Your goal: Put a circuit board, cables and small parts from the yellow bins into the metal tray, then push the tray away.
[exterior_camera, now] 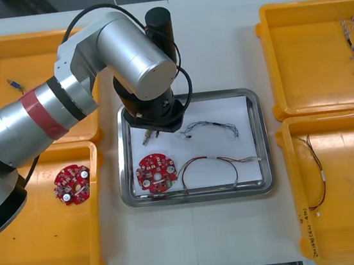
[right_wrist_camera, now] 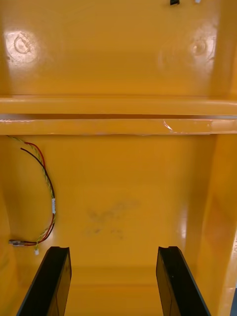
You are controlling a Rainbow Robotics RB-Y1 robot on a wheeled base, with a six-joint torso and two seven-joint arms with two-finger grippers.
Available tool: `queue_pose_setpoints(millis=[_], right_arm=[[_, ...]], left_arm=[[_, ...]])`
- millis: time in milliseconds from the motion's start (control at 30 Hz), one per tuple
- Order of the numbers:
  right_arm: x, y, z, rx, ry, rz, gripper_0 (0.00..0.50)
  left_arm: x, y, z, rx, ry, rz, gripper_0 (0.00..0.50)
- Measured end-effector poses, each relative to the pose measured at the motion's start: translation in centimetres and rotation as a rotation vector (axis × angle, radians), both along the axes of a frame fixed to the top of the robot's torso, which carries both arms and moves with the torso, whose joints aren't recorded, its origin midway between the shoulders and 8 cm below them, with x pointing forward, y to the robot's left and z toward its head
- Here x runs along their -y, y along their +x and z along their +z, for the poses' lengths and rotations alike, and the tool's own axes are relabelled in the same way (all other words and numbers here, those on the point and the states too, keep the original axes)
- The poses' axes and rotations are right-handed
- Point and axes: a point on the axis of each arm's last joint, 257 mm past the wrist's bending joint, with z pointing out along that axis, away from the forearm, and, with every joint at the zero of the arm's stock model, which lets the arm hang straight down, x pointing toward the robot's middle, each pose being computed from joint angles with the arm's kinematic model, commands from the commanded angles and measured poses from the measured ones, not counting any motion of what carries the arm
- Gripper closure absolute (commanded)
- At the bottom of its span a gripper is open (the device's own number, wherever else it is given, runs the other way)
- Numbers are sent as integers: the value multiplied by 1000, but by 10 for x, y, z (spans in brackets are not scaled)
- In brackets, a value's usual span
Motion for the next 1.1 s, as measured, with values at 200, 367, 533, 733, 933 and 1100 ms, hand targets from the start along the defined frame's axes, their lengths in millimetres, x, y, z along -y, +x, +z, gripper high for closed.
queue_pose_setpoints(millis=[200,367,533,733,933,1100], right_arm=[[-6,-7,-10,-1,5,-8,0],[-10,-11,-17,-12,37,-34,0],[-14,-12,-21,-7,45,-39,0],[-15,-14,-22,-9,45,-40,0],[-10,-13,-22,-6,34,-53,0],[-10,-13,-22,-6,33,-54,0]], left_arm=[[3,2,-7,8,-2,-10,498],[6,4,-8,18,-10,-16,498],[6,4,-8,18,-10,-16,464],[7,3,-13,25,0,-25,137],[6,3,-14,26,5,-26,0],[7,3,-14,27,3,-26,0]])
